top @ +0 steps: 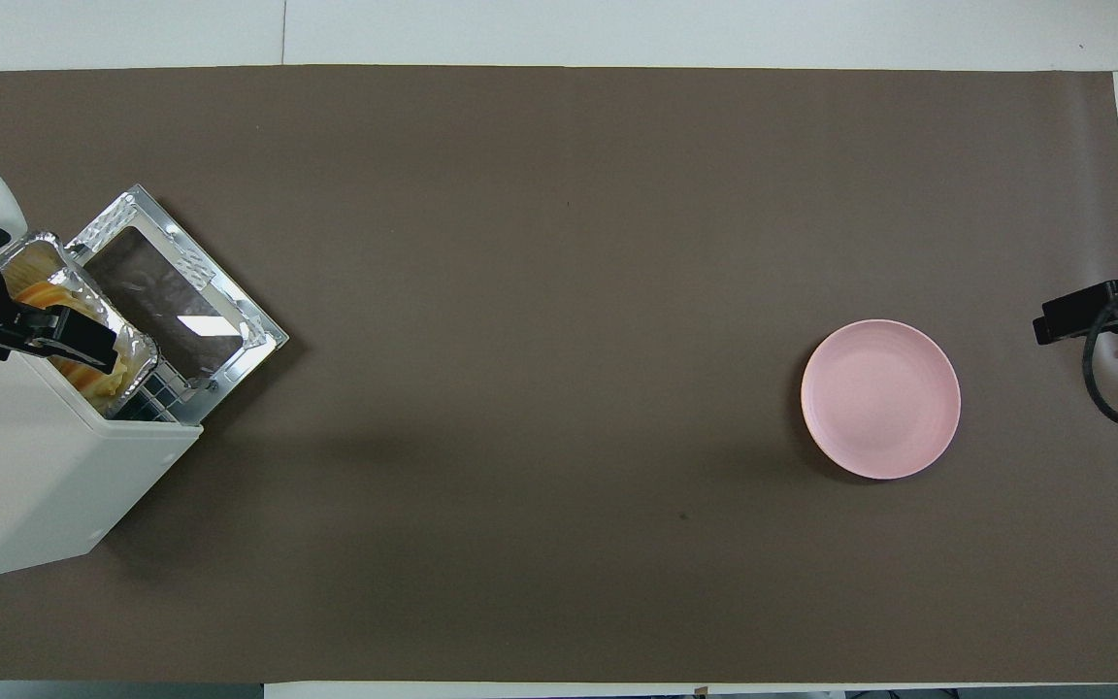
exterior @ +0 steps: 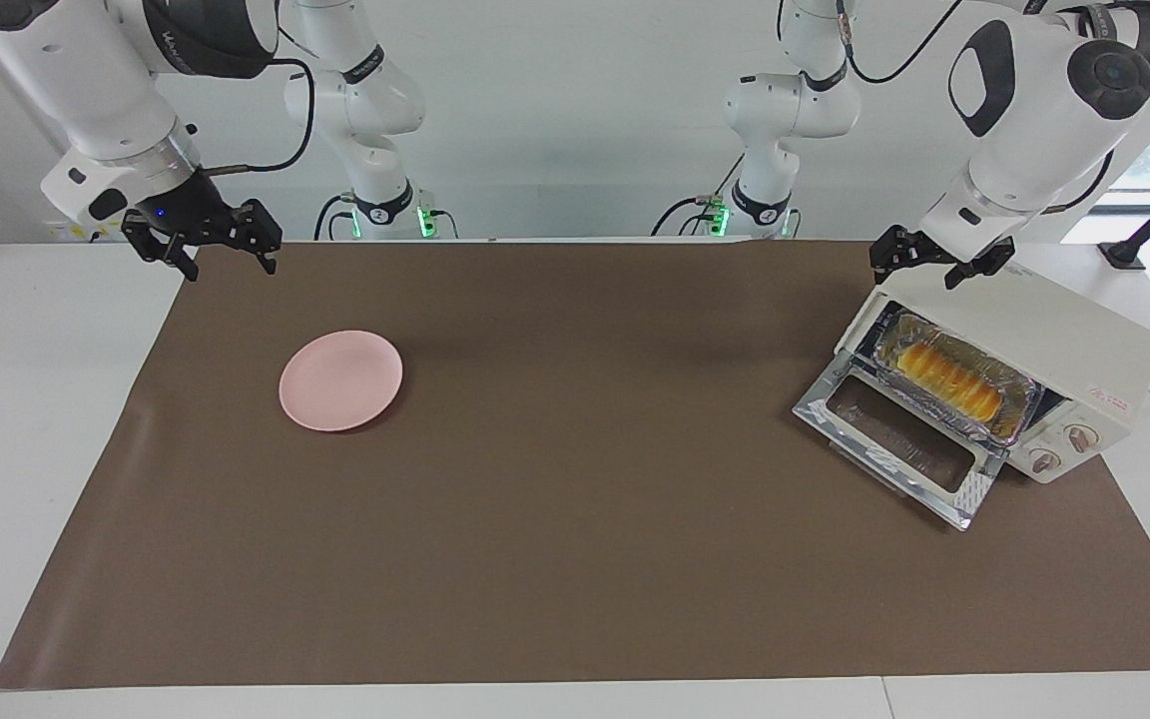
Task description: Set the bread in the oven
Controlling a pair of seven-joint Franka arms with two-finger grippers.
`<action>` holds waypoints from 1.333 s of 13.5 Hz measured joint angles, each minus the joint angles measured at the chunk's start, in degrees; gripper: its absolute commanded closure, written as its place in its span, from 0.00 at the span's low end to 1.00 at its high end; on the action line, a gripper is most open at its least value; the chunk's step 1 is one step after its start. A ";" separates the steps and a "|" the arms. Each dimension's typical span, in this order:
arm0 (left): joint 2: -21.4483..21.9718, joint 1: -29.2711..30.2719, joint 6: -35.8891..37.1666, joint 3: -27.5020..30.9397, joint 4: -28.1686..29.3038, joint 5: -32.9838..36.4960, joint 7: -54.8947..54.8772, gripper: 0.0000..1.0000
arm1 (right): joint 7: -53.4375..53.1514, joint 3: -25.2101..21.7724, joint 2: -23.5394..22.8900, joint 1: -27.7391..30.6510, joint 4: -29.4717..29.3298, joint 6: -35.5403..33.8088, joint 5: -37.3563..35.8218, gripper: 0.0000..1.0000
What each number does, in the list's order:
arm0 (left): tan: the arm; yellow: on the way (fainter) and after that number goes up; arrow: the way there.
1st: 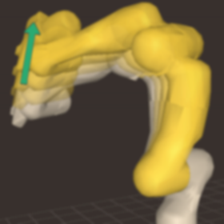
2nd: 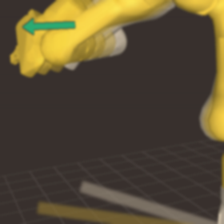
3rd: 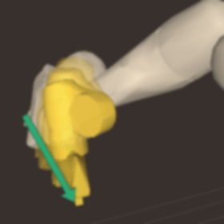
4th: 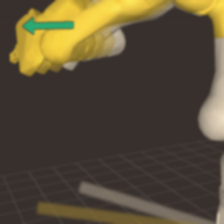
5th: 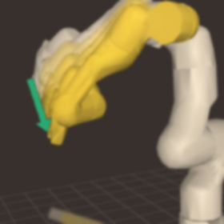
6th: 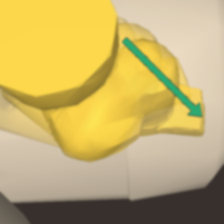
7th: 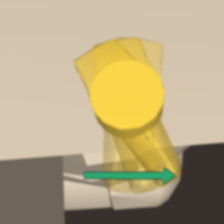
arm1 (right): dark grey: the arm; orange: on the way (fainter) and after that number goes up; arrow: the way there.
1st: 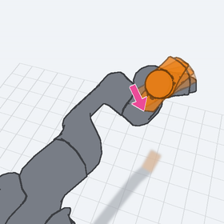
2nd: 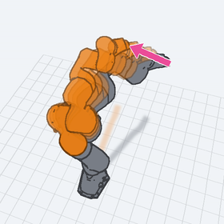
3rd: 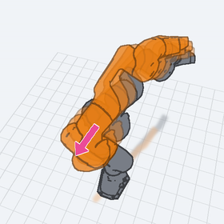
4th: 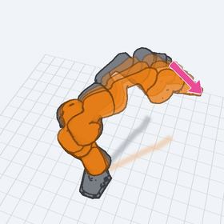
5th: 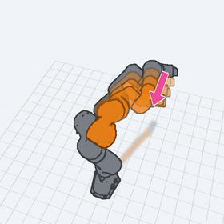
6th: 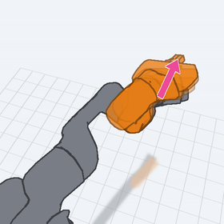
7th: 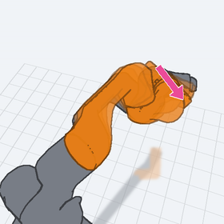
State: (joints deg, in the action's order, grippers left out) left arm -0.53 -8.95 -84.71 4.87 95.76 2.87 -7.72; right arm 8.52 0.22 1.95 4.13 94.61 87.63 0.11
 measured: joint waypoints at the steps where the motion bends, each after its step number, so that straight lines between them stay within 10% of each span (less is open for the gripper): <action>1: 0.00 0.15 0.00 -0.34 -0.08 -0.01 0.00 0.00 | 0.00 0.00 0.00 0.00 0.00 0.00 0.00 0.00; 18: 0.83 0.23 0.13 -1.42 -1.89 -1.40 2.14 0.00 | 0.00 0.00 0.00 0.00 0.00 0.00 0.00 0.00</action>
State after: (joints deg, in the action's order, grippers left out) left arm 0.30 -8.72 -84.58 3.44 93.87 1.47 -5.58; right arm 8.52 0.22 1.95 4.13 94.61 87.63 0.11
